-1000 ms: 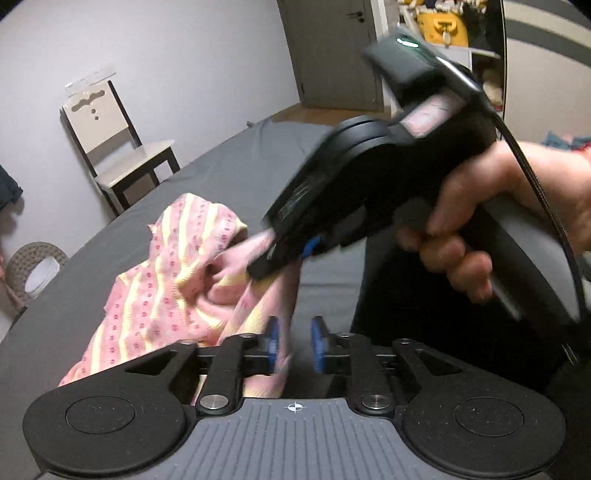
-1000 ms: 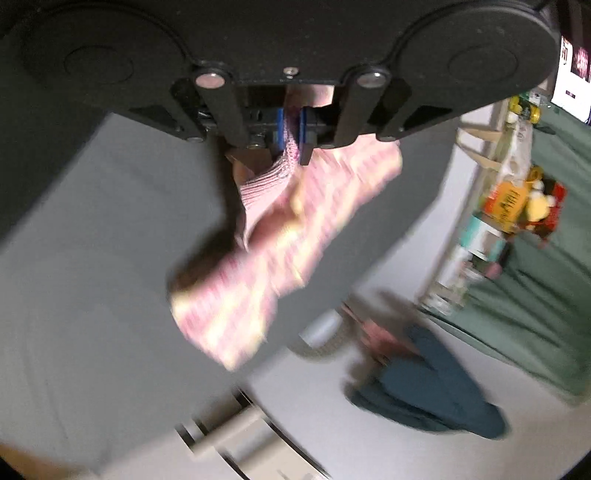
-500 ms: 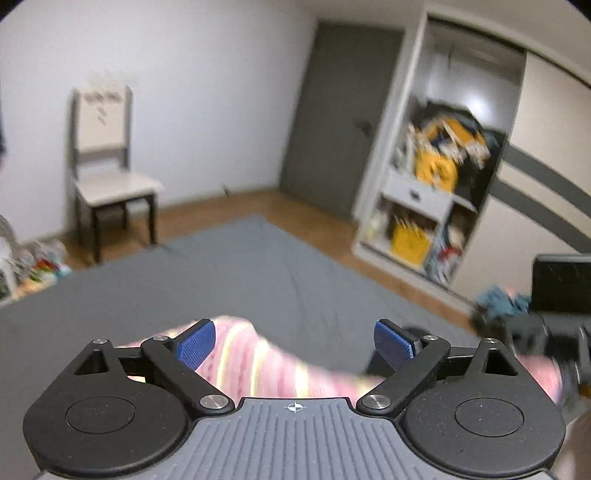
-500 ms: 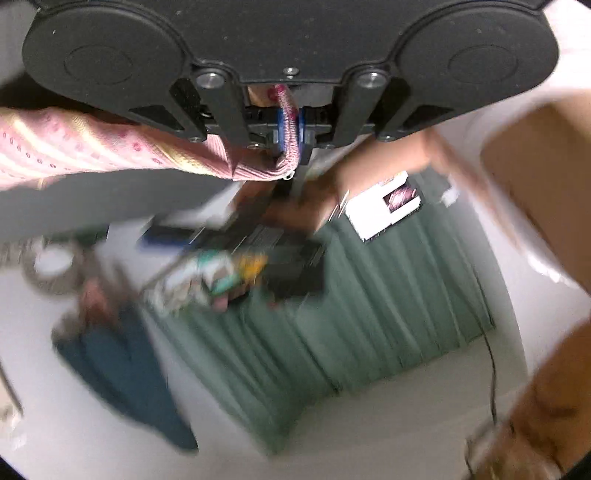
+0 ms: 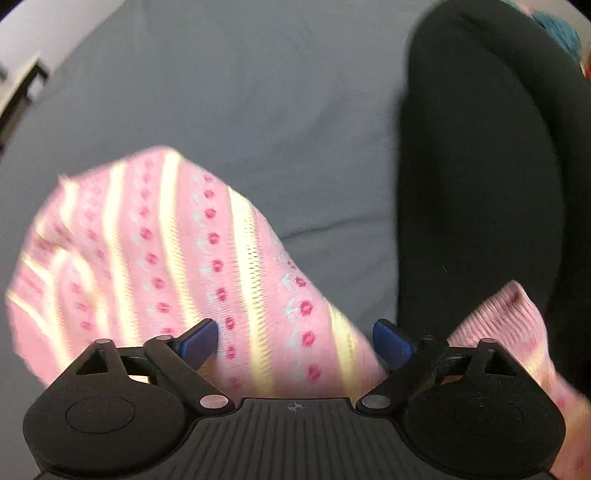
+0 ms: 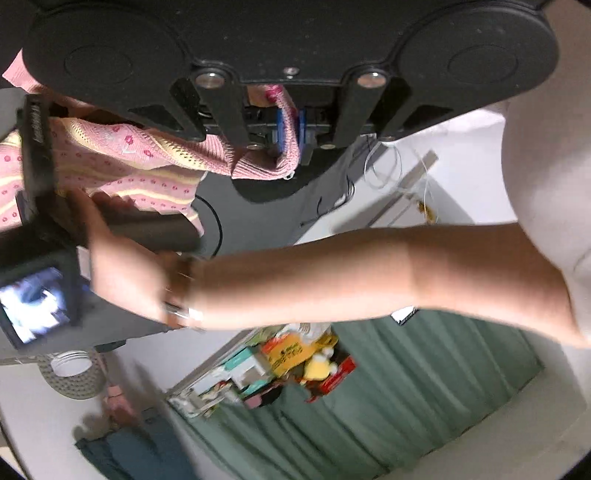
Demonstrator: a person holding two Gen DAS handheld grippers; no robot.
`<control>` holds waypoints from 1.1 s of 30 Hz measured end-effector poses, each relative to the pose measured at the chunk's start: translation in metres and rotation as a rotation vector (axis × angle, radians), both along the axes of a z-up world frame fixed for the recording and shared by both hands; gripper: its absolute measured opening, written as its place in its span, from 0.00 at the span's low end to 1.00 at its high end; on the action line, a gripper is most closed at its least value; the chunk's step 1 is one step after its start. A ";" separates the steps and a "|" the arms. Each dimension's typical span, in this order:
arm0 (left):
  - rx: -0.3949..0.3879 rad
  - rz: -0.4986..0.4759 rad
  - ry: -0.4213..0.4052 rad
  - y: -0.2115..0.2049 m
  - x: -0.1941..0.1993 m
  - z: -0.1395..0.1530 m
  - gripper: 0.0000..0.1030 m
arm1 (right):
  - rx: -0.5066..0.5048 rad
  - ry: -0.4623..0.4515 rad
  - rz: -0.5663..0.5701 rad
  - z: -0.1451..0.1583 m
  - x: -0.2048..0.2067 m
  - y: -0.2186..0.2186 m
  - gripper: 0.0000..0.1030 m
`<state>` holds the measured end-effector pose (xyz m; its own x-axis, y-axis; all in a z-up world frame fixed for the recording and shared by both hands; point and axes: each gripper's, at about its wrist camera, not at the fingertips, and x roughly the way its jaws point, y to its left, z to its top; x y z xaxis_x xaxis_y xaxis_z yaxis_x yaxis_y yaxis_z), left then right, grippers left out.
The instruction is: Fold clothes
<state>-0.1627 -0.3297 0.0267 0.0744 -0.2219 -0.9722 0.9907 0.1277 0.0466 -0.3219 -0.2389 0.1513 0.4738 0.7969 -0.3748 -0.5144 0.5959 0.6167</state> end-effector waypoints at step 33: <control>-0.742 1.195 -0.020 0.340 0.054 0.089 0.83 | -0.003 0.189 0.025 -0.044 0.037 0.013 0.09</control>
